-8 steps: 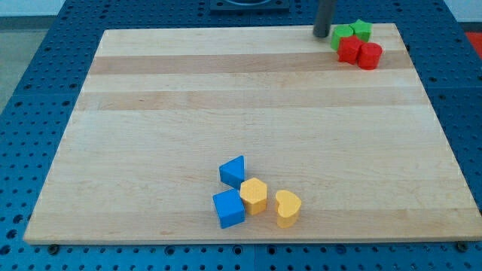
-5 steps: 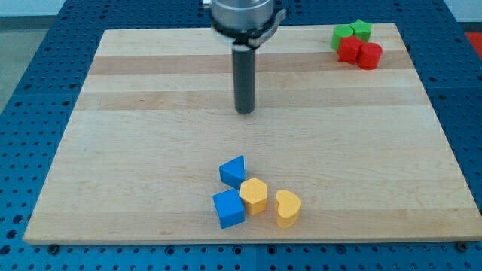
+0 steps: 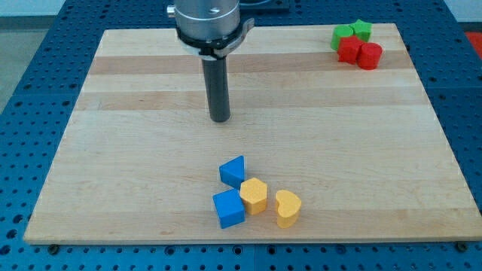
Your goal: Move the blue cube along with hexagon towards the top center of the board
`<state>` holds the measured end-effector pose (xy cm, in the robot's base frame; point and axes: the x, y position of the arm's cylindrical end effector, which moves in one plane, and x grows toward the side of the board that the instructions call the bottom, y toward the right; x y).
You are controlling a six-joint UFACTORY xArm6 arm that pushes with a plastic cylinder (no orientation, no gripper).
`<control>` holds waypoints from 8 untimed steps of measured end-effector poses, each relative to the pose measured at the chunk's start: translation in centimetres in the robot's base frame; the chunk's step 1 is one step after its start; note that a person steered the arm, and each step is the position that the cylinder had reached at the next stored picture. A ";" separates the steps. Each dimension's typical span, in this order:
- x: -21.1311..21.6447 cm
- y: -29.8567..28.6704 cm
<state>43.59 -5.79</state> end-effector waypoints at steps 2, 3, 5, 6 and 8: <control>9.0 -3.8; 15.3 -3.8; 16.2 -2.8; 18.1 -1.2; 18.2 2.9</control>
